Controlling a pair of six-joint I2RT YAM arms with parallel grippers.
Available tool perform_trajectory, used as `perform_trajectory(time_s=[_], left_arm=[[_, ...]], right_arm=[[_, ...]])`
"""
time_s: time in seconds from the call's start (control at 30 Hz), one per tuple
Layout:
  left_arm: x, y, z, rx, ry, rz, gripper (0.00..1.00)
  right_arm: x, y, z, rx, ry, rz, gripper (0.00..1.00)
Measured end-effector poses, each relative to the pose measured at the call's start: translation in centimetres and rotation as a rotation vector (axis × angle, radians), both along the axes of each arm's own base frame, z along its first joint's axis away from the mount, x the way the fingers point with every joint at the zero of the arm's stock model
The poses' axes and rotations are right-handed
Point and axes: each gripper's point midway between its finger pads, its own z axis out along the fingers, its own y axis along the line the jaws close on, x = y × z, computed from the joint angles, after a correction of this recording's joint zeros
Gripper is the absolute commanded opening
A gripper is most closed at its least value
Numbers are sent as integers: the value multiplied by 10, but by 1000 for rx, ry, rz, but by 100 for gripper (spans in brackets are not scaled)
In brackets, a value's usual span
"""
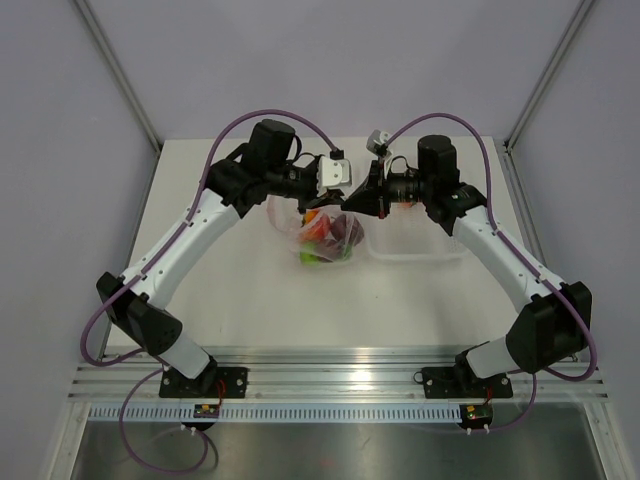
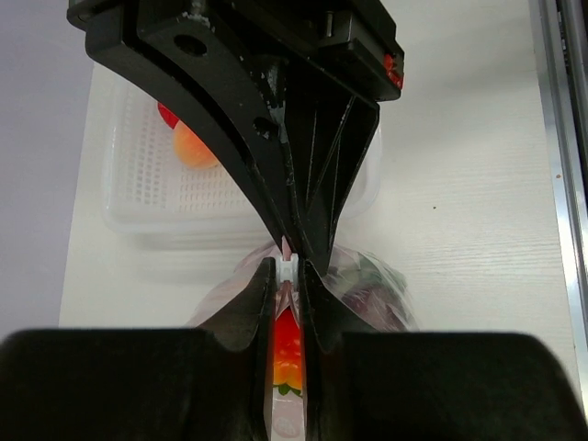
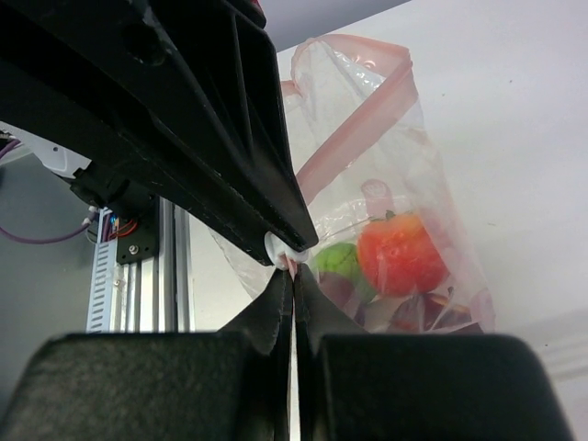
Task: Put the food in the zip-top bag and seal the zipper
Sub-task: Zip the zipper food storage bag at the center of the board.
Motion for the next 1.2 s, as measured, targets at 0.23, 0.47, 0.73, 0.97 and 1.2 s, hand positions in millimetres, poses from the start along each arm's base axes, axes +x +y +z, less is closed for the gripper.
perform_trajectory(time_s=[0.23, 0.47, 0.73, 0.97, 1.2], left_arm=[[2, 2, -5, 13, 12, 5, 0], [5, 7, -13, 18, 34, 17, 0], [13, 17, -26, 23, 69, 49, 0], [17, 24, -31, 27, 103, 82, 0], [23, 36, -27, 22, 106, 134, 0]], right_arm=[[3, 0, -4, 19, 0, -43, 0], [5, 2, -8, 80, 6, -99, 0], [14, 1, -12, 128, 13, -184, 0], [19, 0, -5, 191, 2, -231, 0], [25, 1, 12, 253, -38, -260, 0]])
